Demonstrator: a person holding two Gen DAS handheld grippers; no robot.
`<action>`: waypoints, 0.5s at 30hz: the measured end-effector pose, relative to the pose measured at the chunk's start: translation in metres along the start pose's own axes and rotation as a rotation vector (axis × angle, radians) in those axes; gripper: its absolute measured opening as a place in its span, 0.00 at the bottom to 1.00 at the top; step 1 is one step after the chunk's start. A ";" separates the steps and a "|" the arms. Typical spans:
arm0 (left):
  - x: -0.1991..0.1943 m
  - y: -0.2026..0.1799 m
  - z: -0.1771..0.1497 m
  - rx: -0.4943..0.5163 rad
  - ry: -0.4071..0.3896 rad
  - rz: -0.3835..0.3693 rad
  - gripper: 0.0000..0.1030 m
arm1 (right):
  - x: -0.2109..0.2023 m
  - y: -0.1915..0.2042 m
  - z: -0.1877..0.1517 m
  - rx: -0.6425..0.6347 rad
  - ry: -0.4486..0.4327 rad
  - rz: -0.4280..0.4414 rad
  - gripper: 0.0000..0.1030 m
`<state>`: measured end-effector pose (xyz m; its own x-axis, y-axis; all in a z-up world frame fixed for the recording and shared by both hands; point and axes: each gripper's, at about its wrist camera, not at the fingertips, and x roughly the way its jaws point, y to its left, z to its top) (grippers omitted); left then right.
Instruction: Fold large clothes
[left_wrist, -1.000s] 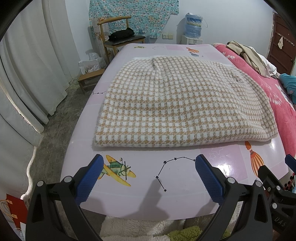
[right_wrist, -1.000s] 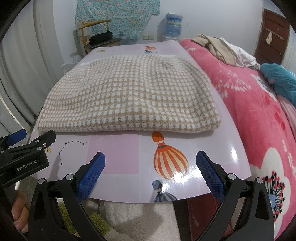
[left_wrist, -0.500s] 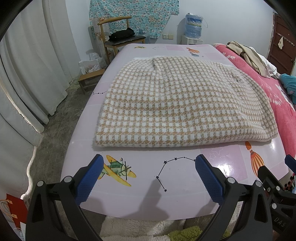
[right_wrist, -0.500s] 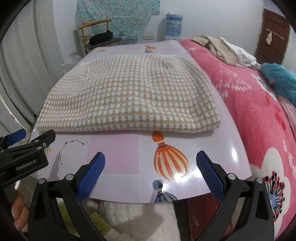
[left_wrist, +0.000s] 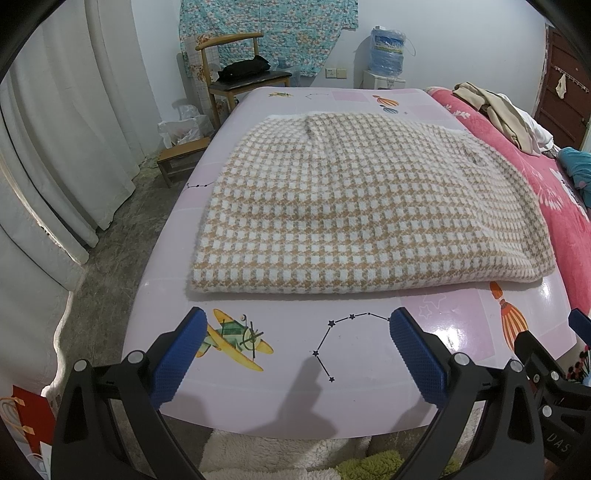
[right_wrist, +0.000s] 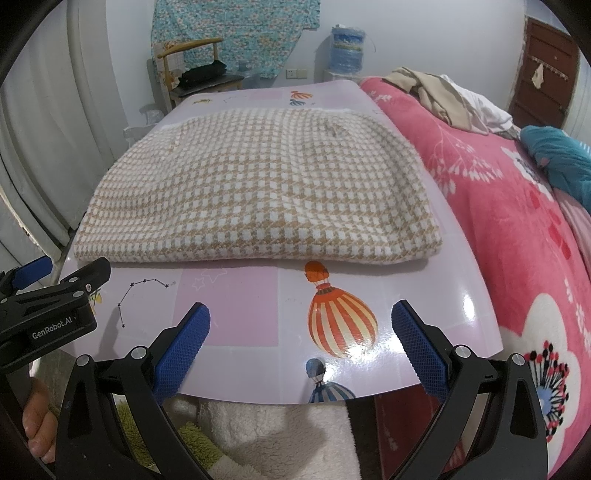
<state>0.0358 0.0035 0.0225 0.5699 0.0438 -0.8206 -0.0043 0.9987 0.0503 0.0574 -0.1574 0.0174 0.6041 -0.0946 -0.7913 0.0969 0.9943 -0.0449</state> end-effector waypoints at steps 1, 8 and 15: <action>0.000 0.000 0.000 0.000 0.000 0.000 0.95 | 0.000 0.000 0.000 0.000 0.001 0.001 0.92; 0.000 0.000 0.000 -0.001 0.000 0.001 0.95 | 0.000 -0.001 -0.001 -0.001 0.001 0.003 0.92; 0.000 0.000 0.000 -0.001 -0.001 0.002 0.95 | 0.000 -0.001 -0.001 -0.002 0.001 0.002 0.92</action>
<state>0.0359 0.0036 0.0224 0.5707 0.0453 -0.8199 -0.0062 0.9987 0.0509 0.0564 -0.1578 0.0172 0.6038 -0.0923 -0.7918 0.0942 0.9946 -0.0441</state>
